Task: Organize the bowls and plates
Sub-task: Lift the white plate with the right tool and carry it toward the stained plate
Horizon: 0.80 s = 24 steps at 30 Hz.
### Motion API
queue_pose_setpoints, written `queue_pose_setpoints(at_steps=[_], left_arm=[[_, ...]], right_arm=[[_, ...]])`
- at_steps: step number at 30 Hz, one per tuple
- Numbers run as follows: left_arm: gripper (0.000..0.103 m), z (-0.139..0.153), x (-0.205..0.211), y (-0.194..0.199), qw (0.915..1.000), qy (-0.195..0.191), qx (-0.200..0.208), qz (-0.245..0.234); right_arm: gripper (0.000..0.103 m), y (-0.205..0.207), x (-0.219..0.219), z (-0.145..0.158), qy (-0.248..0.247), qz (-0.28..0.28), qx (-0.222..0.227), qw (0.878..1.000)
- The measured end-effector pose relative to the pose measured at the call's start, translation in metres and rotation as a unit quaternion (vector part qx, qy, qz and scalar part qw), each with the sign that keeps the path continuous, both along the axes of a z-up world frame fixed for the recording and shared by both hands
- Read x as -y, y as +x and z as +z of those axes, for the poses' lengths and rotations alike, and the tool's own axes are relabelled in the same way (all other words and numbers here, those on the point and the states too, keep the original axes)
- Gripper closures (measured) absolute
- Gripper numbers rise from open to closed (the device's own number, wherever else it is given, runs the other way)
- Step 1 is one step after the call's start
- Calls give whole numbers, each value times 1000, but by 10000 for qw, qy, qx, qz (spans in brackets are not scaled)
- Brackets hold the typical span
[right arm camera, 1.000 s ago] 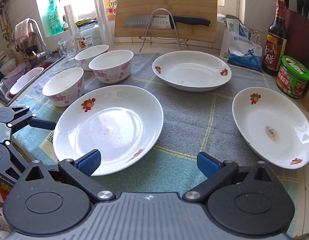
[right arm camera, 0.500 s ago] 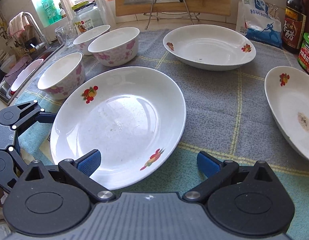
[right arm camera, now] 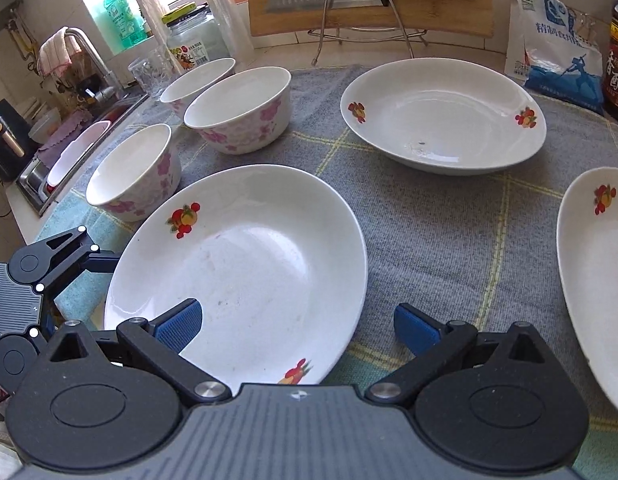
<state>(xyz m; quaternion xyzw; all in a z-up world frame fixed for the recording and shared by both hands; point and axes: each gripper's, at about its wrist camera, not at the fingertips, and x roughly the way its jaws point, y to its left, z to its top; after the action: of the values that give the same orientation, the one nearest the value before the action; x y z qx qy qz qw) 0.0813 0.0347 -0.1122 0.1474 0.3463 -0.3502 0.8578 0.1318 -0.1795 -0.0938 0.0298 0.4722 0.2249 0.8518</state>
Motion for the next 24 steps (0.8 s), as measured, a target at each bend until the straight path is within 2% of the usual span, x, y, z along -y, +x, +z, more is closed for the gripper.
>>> queue_pose_setpoints(at_steps=[5, 10, 17, 24], left_arm=[[0, 0, 1, 4, 9999, 7, -5, -133], [0, 1, 1, 7, 9996, 25, -4, -291], [0, 0, 2, 9, 9991, 41, 3, -431], [1, 0, 3, 10, 9986, 83, 12, -516]], right_arm=[[0, 17, -7, -2, -36, 380, -159, 9991], [0, 29, -9, -1, 151, 601, -329, 9975], [8, 40, -4, 0, 434, 733, -639, 9943], [8, 49, 0, 0, 689, 667, -939, 9909]])
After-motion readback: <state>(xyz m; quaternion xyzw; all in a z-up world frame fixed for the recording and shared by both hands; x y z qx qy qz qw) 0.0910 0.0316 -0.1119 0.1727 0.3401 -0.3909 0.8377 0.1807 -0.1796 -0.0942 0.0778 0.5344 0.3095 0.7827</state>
